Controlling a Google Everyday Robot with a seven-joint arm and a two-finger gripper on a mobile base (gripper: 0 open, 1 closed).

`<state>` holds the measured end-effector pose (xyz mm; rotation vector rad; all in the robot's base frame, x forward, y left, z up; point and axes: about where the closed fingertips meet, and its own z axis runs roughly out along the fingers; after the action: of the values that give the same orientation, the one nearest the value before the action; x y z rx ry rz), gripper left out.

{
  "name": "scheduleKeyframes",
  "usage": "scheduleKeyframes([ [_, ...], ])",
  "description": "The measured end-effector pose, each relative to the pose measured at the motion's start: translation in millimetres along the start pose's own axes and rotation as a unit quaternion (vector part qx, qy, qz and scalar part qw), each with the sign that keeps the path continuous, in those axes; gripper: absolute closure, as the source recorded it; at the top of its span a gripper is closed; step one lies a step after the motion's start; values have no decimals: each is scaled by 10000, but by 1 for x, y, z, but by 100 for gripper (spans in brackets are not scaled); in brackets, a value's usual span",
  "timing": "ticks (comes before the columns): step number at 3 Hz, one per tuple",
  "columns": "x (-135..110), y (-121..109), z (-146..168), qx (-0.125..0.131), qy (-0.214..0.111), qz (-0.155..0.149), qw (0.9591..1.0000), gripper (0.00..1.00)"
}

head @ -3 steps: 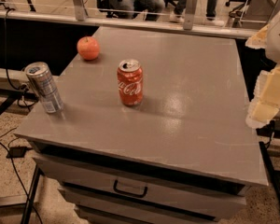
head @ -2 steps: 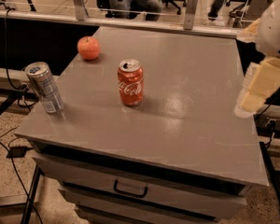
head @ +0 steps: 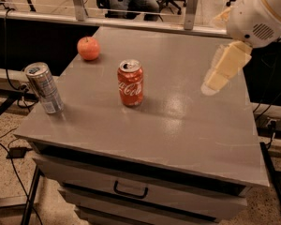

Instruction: Knock coke can over

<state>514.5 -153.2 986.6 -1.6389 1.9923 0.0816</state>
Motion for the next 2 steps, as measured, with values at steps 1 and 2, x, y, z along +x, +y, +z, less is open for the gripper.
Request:
scheduleKeyframes([
  [1, -9, -4, 4, -2, -184, 2, 9998, 0],
  [2, -15, -3, 6, -74, -470, -147, 9988, 0],
])
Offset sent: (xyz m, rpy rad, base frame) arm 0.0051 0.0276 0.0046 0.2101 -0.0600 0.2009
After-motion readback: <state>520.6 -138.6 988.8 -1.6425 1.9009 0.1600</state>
